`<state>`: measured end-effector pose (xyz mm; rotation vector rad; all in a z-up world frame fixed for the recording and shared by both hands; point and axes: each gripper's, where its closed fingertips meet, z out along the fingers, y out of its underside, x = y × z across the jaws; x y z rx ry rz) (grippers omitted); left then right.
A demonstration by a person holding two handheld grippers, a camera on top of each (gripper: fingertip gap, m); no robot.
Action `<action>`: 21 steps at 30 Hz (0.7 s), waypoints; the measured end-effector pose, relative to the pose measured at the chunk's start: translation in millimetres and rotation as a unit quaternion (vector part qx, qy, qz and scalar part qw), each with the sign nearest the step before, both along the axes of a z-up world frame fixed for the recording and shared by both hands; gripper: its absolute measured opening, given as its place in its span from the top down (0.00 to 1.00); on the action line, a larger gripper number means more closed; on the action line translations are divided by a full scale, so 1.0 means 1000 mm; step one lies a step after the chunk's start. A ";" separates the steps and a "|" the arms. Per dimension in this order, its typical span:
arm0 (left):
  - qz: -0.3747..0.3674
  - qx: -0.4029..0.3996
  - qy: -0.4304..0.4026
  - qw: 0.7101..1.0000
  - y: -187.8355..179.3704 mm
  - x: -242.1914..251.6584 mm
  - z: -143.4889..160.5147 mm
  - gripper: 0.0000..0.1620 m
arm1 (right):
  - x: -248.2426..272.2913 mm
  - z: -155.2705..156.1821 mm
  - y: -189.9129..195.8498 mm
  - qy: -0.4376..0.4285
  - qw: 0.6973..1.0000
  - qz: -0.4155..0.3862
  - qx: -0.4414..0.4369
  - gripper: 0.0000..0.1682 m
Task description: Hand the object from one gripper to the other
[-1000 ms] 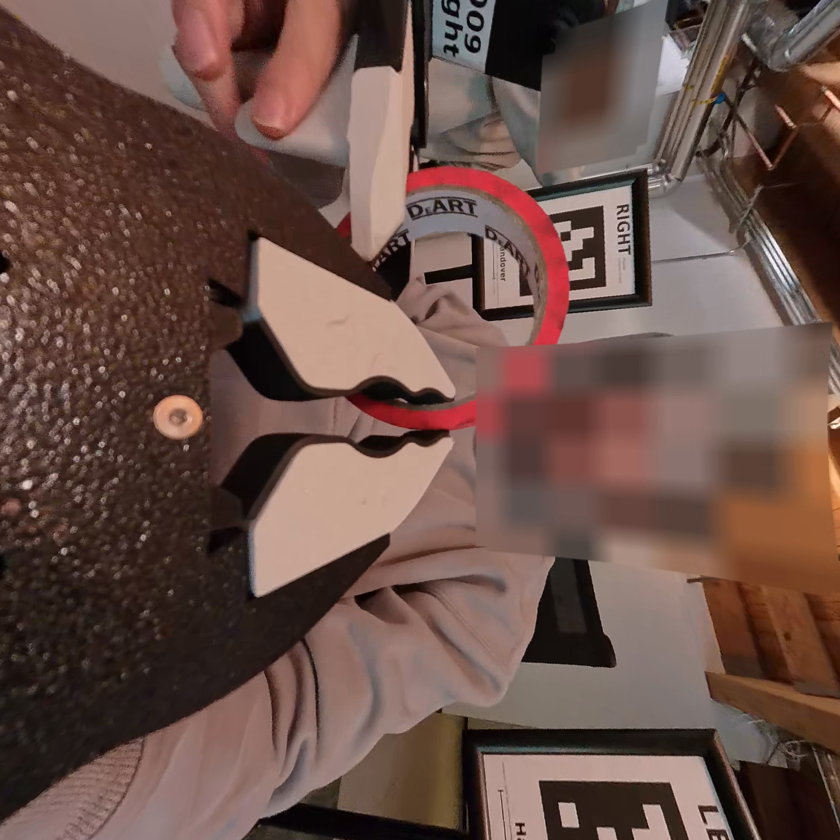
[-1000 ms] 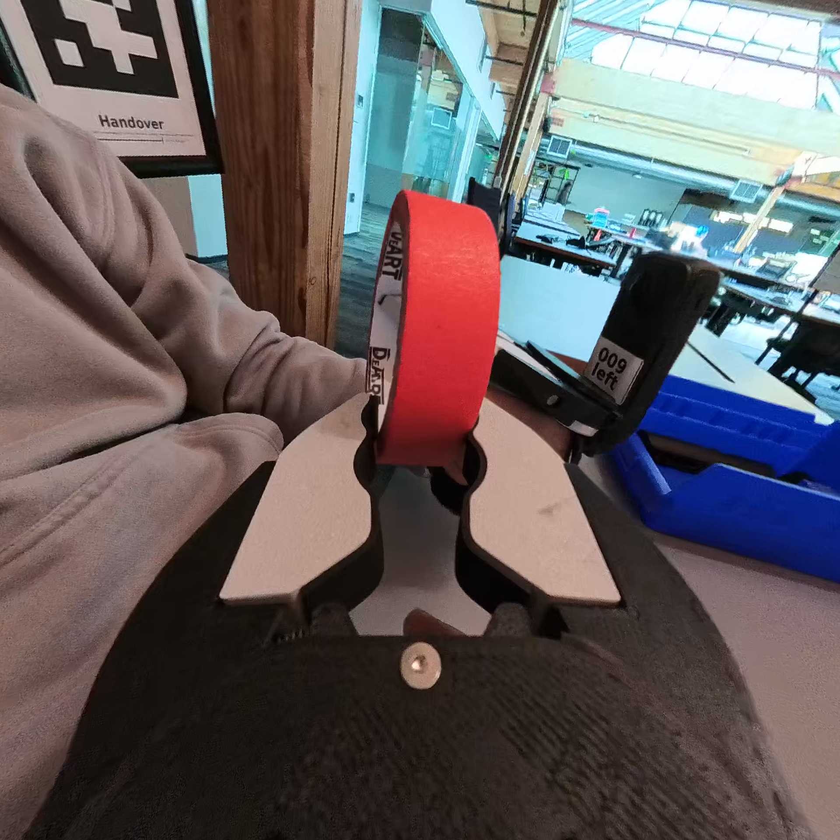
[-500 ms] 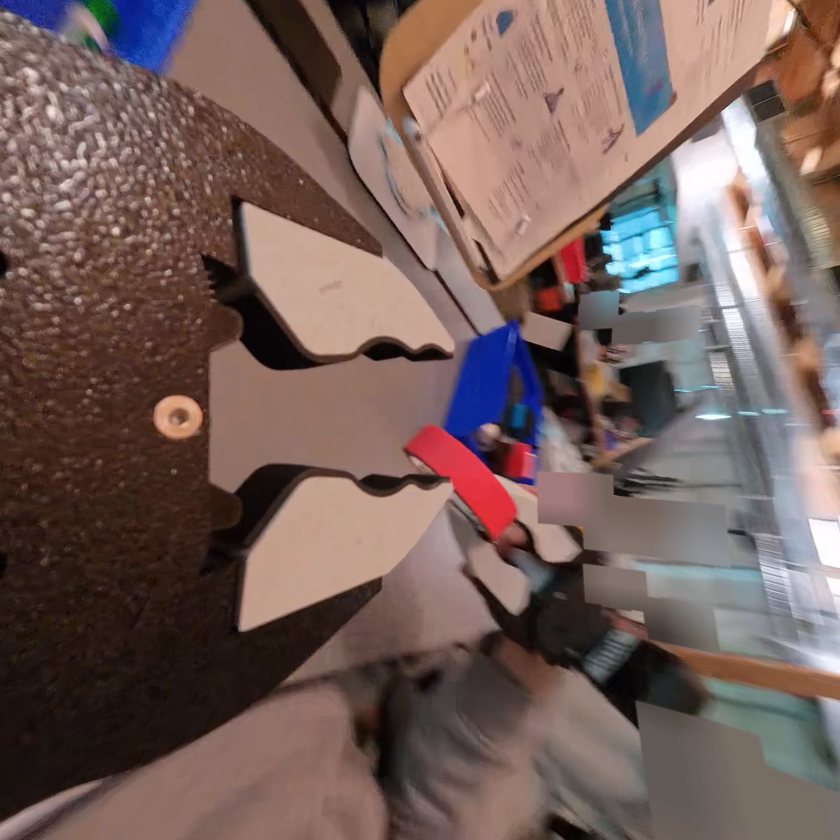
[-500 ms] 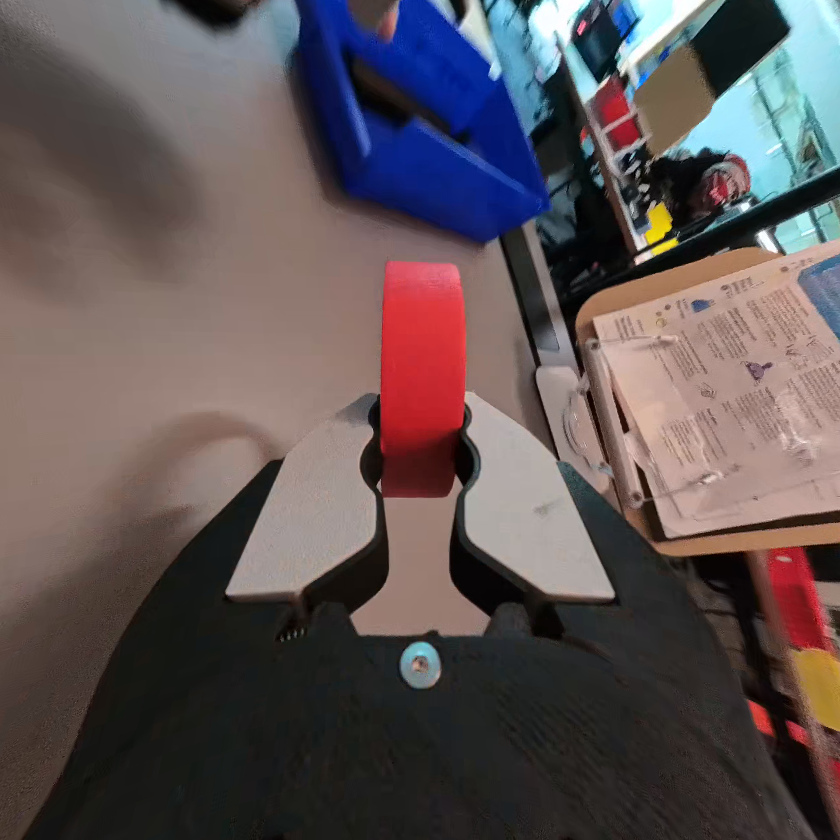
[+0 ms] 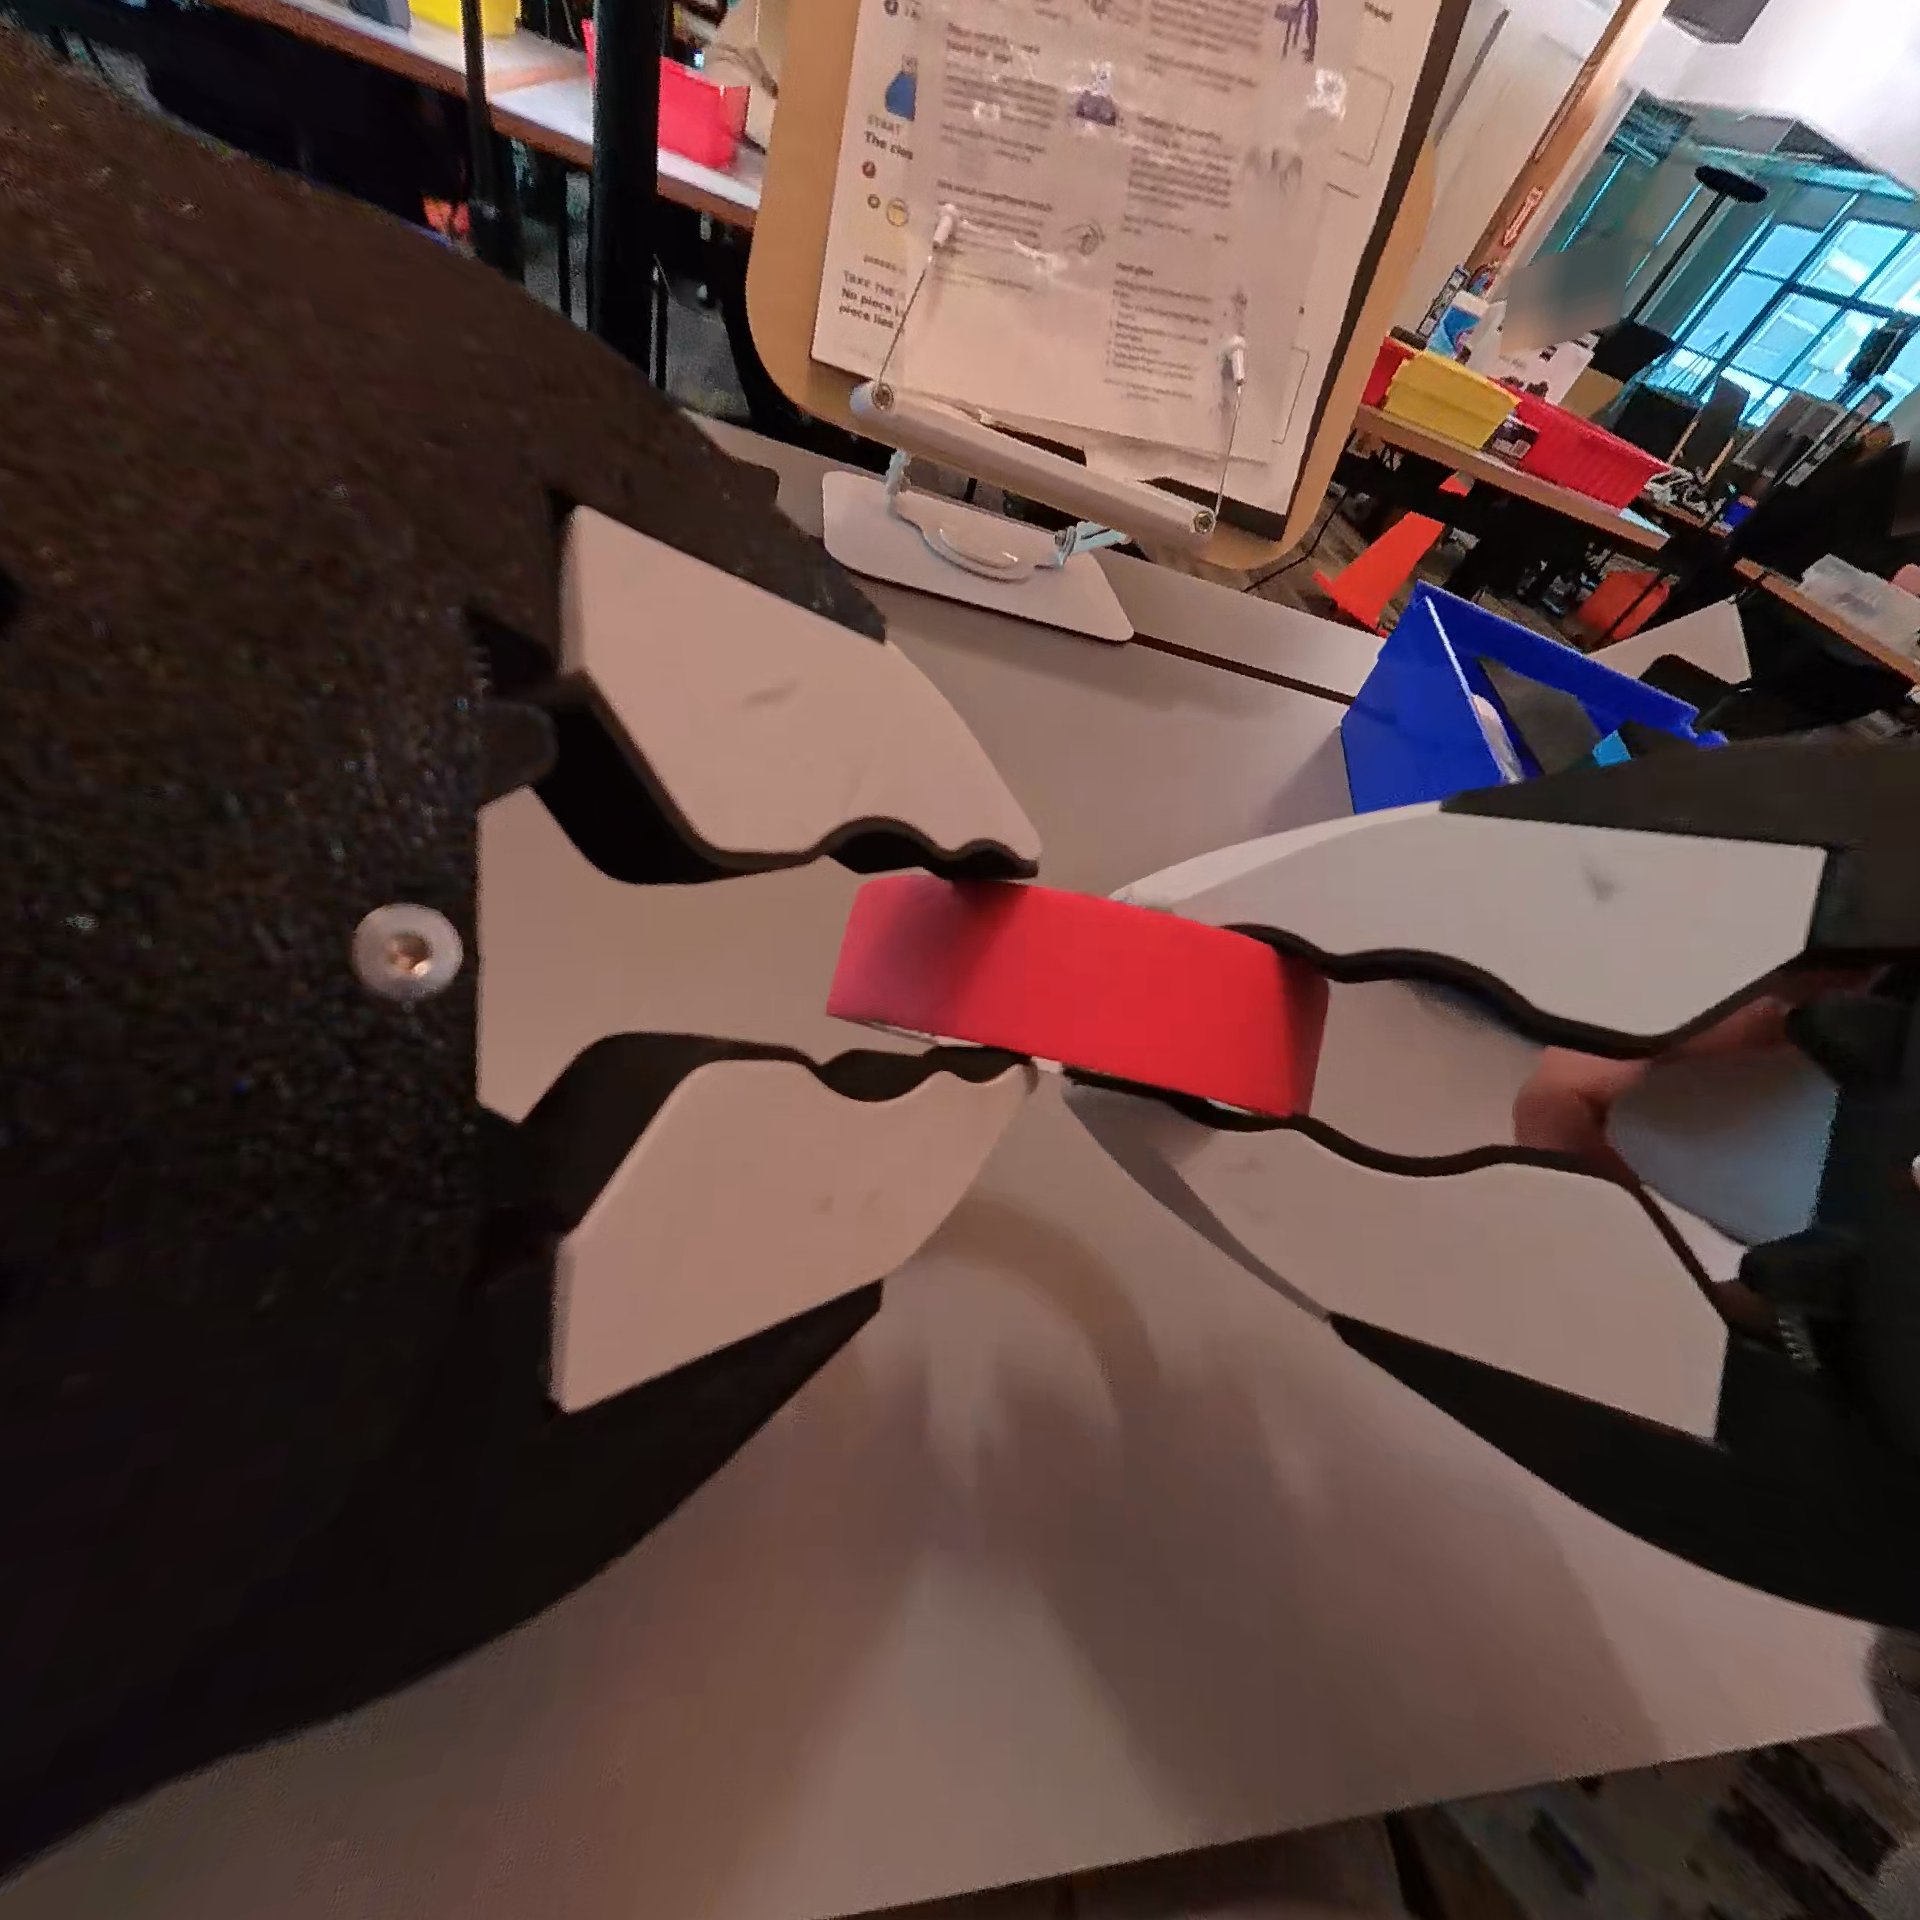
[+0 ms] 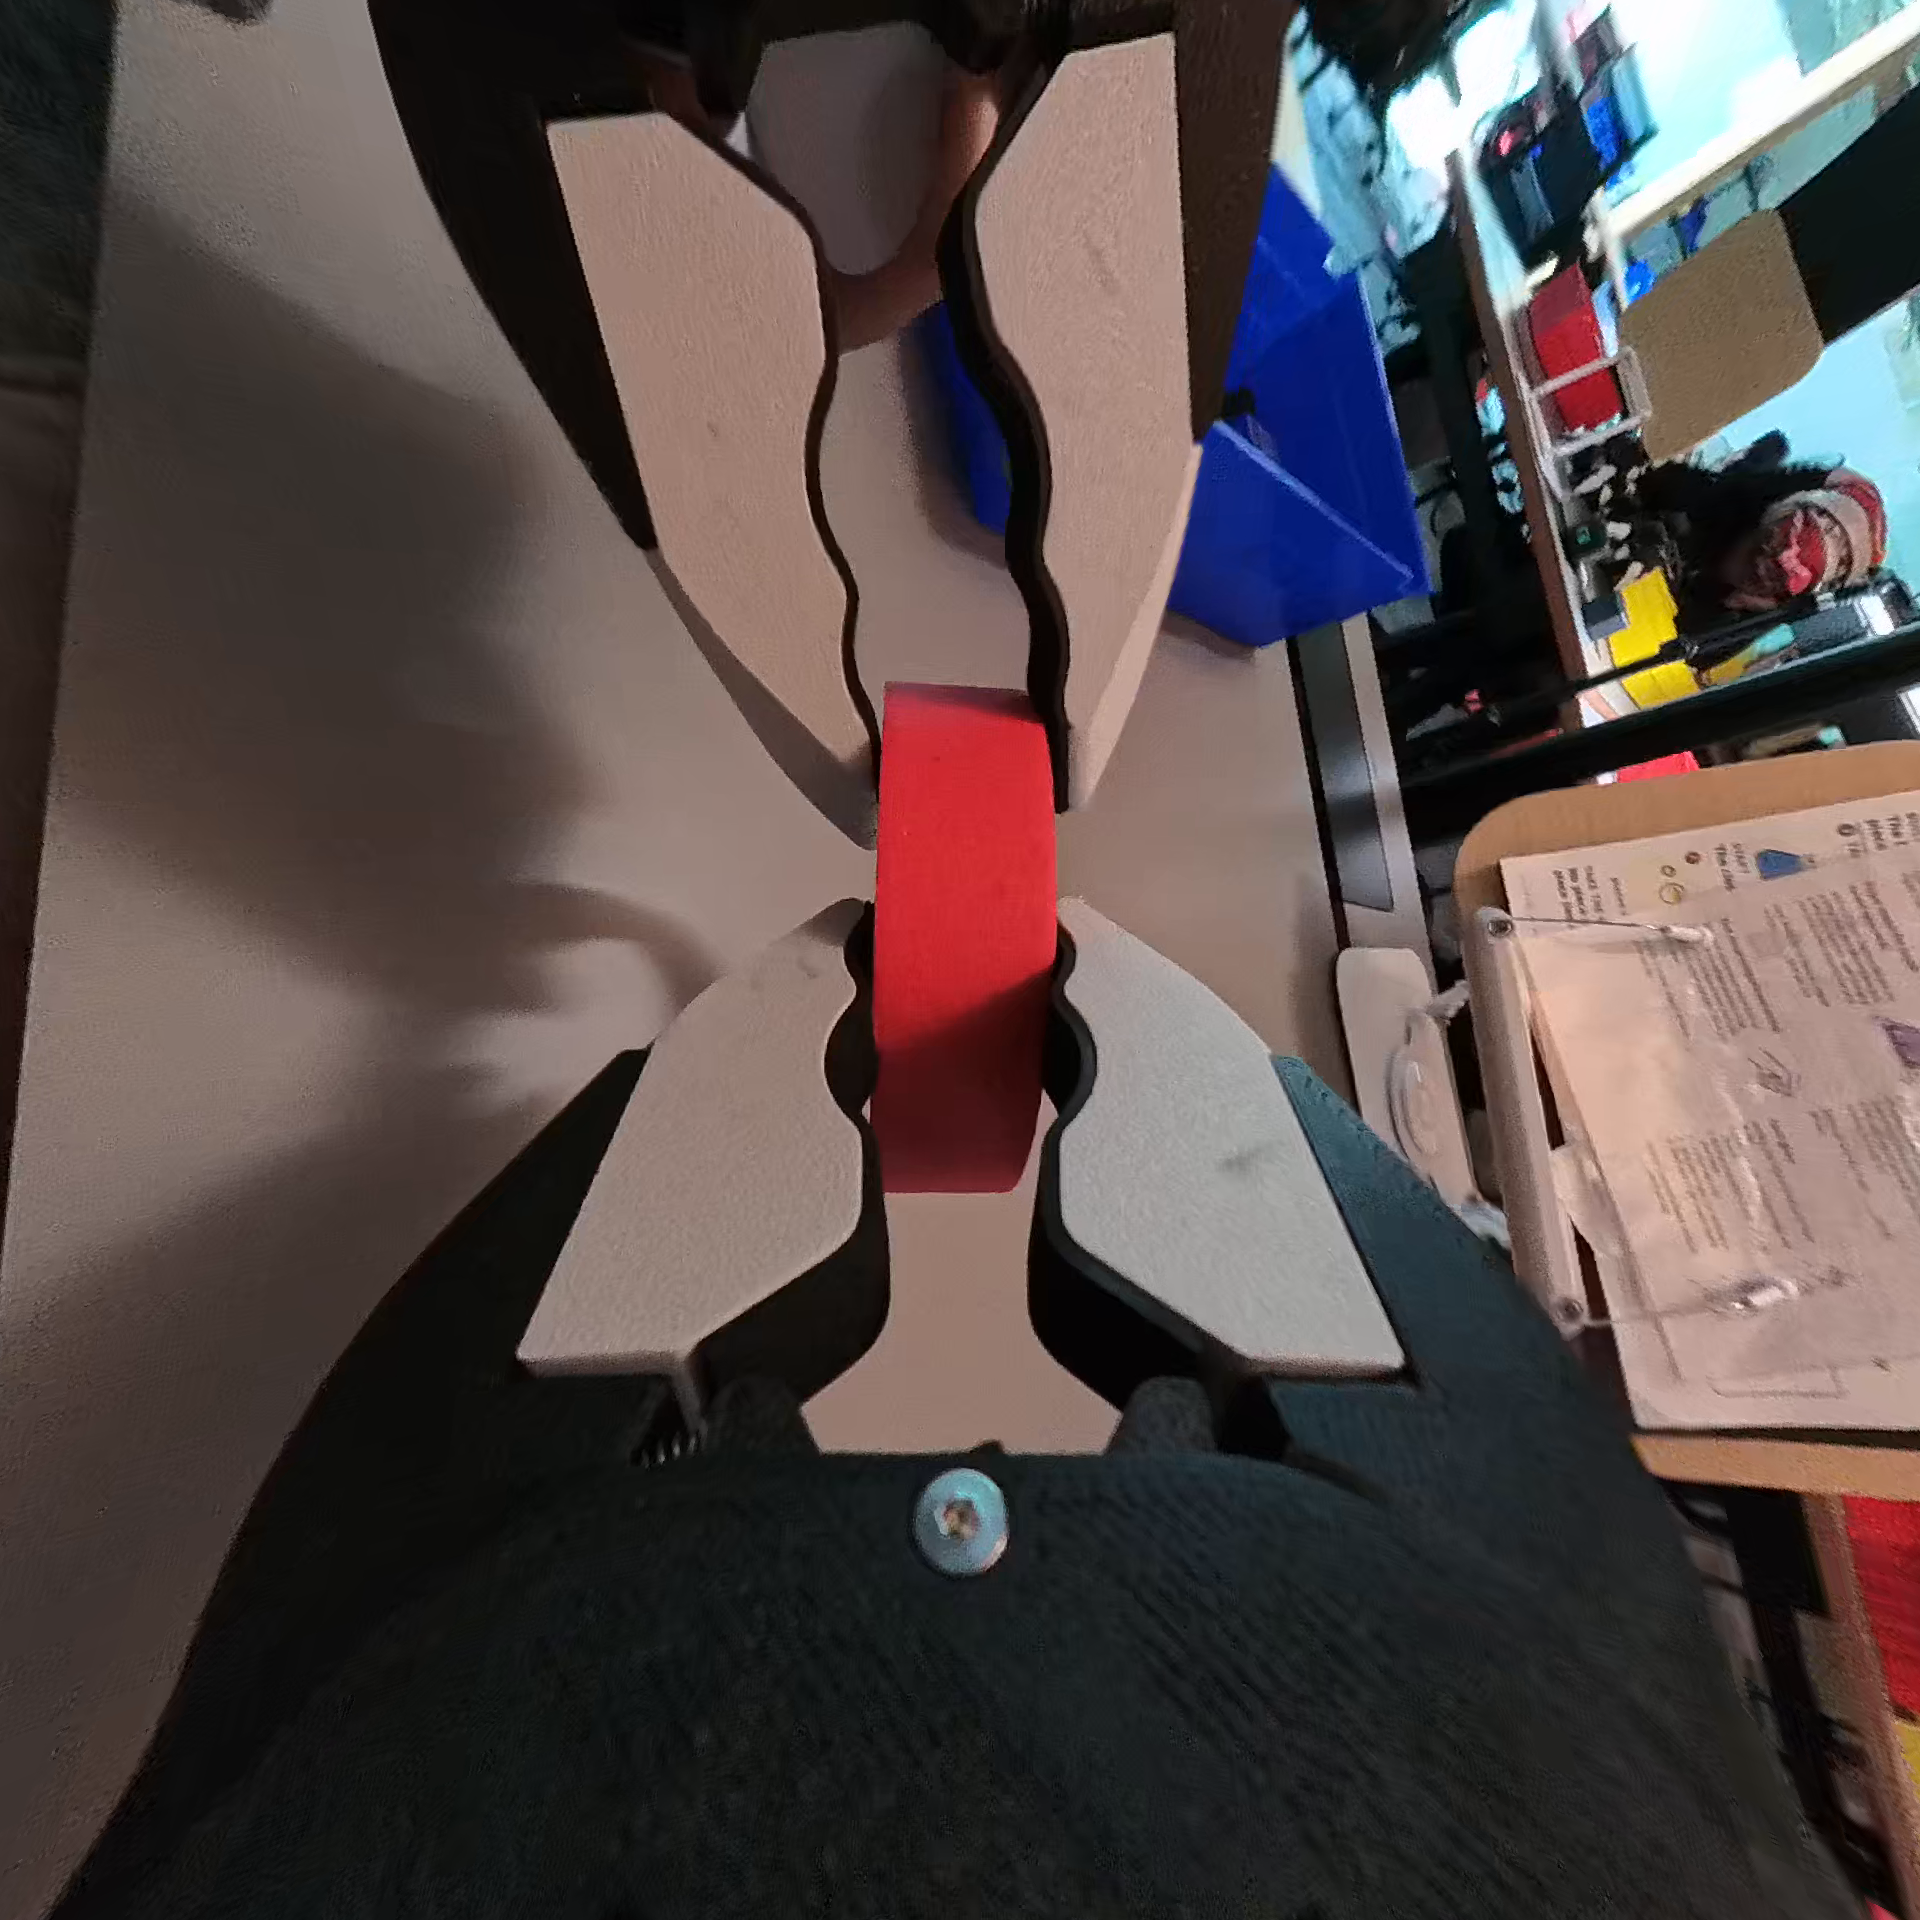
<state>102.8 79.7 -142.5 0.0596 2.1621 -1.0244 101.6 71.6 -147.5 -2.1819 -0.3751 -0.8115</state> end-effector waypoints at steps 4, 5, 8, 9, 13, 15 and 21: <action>0.018 -0.103 0.054 0.993 0.009 0.006 0.019 0.82 | 0.007 0.028 -0.001 0.038 0.991 0.007 0.125 0.75; 0.019 -0.139 0.069 0.988 0.013 0.008 0.025 0.82 | 0.009 0.036 -0.003 0.061 0.986 0.005 0.157 0.72; -0.004 -0.272 0.115 0.955 0.023 0.008 0.048 0.82 | 0.014 0.062 -0.011 0.108 0.961 0.008 0.254 0.66; -0.018 -0.318 0.127 0.939 0.026 0.007 0.058 0.82 | 0.013 0.067 -0.013 0.127 0.952 0.020 0.279 0.66; -0.050 -0.420 0.133 0.896 0.035 0.005 0.082 0.82 | 0.010 0.081 -0.013 0.210 0.911 0.047 0.352 0.69; -0.059 -0.428 0.133 0.892 0.033 0.003 0.083 0.82 | 0.005 0.080 -0.008 0.225 0.906 0.058 0.354 0.70; -0.086 -0.459 0.147 0.872 0.026 -0.001 0.087 0.82 | 0.005 0.069 0.002 0.192 0.922 0.053 0.332 0.80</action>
